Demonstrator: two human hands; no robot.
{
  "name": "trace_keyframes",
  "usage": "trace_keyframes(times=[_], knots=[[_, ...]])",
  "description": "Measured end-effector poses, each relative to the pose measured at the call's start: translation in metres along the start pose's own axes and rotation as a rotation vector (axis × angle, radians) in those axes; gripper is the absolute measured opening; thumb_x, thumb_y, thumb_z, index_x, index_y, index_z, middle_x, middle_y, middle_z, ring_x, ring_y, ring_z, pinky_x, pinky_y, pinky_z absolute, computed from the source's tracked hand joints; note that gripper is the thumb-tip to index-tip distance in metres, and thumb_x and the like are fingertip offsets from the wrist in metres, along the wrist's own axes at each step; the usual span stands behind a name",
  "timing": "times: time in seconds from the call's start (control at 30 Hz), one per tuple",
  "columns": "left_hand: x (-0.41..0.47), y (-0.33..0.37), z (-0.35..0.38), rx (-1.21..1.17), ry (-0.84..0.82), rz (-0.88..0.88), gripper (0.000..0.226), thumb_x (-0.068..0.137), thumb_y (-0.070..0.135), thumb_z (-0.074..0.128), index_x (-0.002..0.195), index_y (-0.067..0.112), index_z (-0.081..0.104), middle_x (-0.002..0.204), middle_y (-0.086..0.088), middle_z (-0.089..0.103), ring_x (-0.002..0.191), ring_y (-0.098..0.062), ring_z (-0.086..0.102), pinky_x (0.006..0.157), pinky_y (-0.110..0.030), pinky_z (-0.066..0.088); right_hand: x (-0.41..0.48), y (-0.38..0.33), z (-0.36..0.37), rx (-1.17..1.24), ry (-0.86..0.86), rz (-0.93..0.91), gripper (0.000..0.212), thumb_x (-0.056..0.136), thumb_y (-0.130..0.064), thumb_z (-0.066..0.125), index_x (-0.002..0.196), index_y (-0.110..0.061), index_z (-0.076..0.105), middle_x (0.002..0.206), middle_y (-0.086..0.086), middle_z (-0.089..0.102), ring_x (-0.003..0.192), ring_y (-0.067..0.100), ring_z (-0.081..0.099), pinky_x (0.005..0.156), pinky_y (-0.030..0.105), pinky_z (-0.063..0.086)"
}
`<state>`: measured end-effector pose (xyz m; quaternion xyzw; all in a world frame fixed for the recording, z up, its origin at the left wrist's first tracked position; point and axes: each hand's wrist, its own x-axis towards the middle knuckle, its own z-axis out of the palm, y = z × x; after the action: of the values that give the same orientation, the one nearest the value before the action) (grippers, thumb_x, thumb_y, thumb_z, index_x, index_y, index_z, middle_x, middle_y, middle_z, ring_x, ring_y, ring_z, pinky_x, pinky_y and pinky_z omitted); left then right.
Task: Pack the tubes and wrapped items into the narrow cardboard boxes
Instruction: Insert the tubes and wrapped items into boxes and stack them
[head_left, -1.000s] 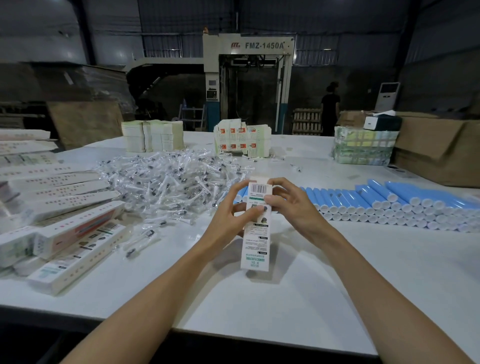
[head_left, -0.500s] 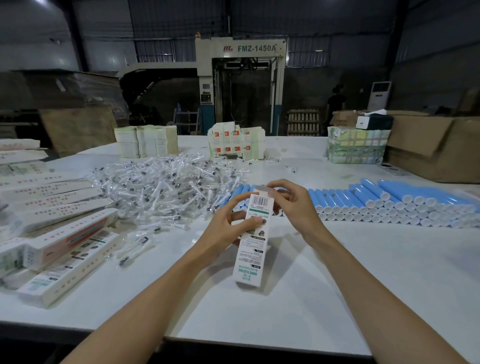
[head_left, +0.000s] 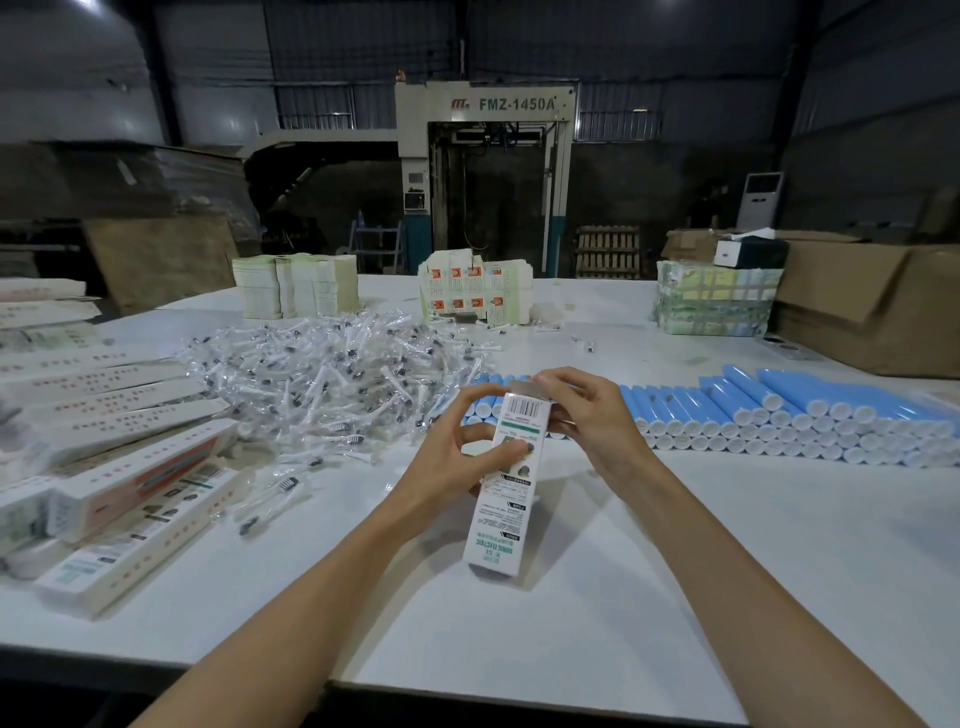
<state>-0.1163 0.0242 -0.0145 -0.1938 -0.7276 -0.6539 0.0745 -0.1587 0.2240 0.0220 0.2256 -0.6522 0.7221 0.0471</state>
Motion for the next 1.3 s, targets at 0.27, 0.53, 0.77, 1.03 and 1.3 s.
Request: trace_keyframes(times=[0.27,0.53,0.77,1.03,1.3], knots=[[0.0,0.002,0.001,0.006,0.019,-0.011,0.073,0.087,0.039,0.09,0.143,0.057,0.046,0.11,0.007,0.081,0.095,-0.022,0.081,0.064,-0.034,0.065,0.004,-0.001,-0.009,0.115,-0.082,0.137,0.012,0.095,-0.011,0.071,0.103,-0.007,0.079,0.104,0.018,0.078,0.098,0.028,0.076,0.079,0.031,0.061],[0.0,-0.003,0.007,-0.059,0.065,0.008,0.064,0.093,0.028,0.085,0.141,0.055,0.052,0.114,0.001,0.081,0.097,-0.023,0.08,0.065,-0.033,0.064,0.004,-0.001,-0.014,0.1,-0.078,0.145,0.014,0.096,-0.009,0.069,0.102,-0.002,0.079,0.107,0.02,0.077,0.099,0.028,0.075,0.078,0.029,0.06],[-0.001,0.0,0.006,-0.033,0.088,0.024,0.063,0.098,0.028,0.081,0.144,0.059,0.052,0.116,0.011,0.079,0.109,-0.02,0.077,0.069,-0.035,0.065,0.005,0.005,-0.01,0.094,-0.142,0.064,0.023,0.096,-0.01,0.072,0.114,0.005,0.074,0.112,0.025,0.075,0.104,0.029,0.074,0.089,0.031,0.059],[0.001,-0.007,0.005,-0.021,0.079,0.012,0.056,0.099,0.023,0.08,0.144,0.051,0.06,0.118,-0.003,0.08,0.113,-0.027,0.075,0.082,-0.046,0.067,0.01,0.024,-0.007,-0.009,-0.079,0.002,0.015,0.095,-0.01,0.074,0.105,-0.002,0.08,0.103,0.019,0.079,0.098,0.032,0.076,0.088,0.033,0.06],[0.004,-0.015,0.006,-0.167,0.225,-0.042,0.054,0.088,0.034,0.086,0.133,0.046,0.058,0.115,-0.009,0.081,0.101,-0.029,0.08,0.07,-0.041,0.064,-0.007,0.033,0.023,0.264,-0.015,0.258,0.034,0.105,-0.023,0.062,0.136,-0.008,0.061,0.114,0.017,0.073,0.092,0.021,0.073,0.082,0.032,0.06]])
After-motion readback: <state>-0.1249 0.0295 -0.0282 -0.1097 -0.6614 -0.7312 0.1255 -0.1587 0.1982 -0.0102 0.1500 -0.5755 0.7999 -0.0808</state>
